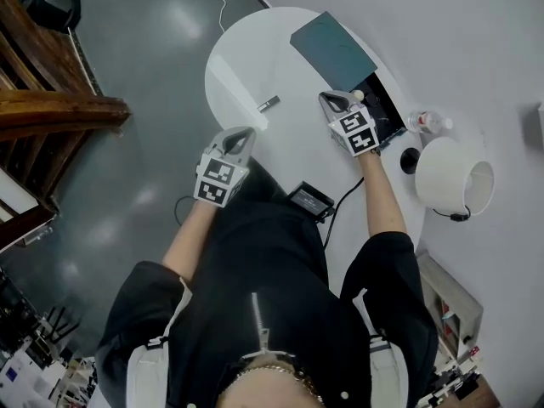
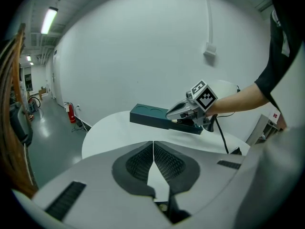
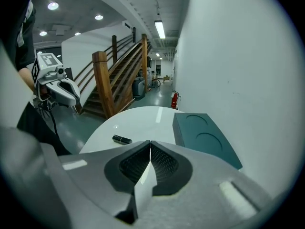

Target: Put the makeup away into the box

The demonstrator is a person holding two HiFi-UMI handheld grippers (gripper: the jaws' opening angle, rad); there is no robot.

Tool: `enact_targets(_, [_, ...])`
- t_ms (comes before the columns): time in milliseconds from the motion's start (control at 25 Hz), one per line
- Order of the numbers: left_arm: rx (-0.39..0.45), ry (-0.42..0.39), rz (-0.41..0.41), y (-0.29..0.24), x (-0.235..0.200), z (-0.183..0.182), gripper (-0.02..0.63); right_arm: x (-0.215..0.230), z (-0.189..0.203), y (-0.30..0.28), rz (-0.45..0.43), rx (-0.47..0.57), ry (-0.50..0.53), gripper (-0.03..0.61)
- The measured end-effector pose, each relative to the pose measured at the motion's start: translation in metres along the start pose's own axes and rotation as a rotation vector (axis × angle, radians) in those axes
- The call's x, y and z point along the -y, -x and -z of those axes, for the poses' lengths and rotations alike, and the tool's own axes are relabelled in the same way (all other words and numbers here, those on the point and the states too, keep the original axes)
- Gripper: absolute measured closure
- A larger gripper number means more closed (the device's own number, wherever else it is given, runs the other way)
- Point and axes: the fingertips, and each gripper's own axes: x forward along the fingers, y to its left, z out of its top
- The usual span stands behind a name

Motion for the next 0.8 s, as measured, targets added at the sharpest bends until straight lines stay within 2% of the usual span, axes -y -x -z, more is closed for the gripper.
enact_targets(480, [0.006,0.072,-0.08,0.027,-0.027,0.02,0.6,-0.048,-0.027,-0.044,-0.117,-0.025,0.17,0.568])
enact_targets(800, [0.0,0.123,-0.116,0.038,-0.04,0.037,0.6,-0.075,-0.019,-0.075,-0.186,-0.098,0.294,0.475])
